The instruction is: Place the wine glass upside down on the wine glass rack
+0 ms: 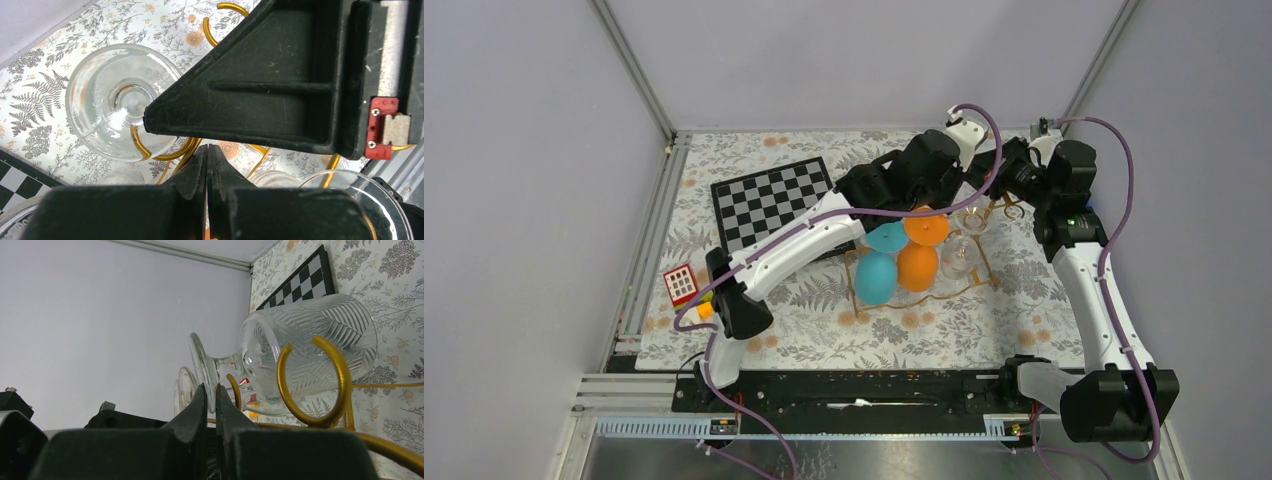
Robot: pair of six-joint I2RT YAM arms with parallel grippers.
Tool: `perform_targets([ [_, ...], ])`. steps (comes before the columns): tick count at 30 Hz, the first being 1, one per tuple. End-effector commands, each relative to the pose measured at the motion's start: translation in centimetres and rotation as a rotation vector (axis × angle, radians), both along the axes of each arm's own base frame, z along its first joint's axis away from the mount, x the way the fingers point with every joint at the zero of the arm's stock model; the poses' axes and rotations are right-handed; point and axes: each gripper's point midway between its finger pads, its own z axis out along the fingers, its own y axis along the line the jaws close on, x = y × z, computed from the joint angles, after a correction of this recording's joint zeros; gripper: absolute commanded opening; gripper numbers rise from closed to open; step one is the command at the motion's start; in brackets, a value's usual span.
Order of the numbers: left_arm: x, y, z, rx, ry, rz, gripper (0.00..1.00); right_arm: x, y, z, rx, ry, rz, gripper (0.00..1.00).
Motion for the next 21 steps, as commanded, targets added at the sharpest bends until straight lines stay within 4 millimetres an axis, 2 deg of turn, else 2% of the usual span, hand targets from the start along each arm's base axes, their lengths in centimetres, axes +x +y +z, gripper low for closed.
perform_targets([
  [1, 10.7, 8.5, 2.9, 0.026, -0.172, 0.394, 0.00, -9.1, 3.3, -7.2, 0.037, 0.412, 0.305, 0.00],
  [6, 10.6, 8.4, 2.6, 0.029, -0.165, 0.385, 0.00, -8.3, 3.3, -7.0, 0.042, 0.398, 0.297, 0.00],
  [9, 10.3, 8.1, 2.6, 0.035, -0.173, 0.347, 0.00, -7.2, 3.3, -5.6, 0.052, 0.359, 0.279, 0.00],
  [10, 9.9, 8.0, 3.2, 0.023, -0.190, 0.323, 0.00, -6.7, 3.4, -4.9, 0.062, 0.346, 0.274, 0.00],
  [15, 8.5, 7.6, 3.7, -0.015, -0.238, 0.256, 0.00, -4.4, 3.5, -2.4, 0.103, 0.294, 0.251, 0.00],
  [21, 7.8, 7.4, 3.1, -0.006, -0.242, 0.219, 0.00, -2.5, 3.7, -0.6, 0.148, 0.258, 0.239, 0.00],
])
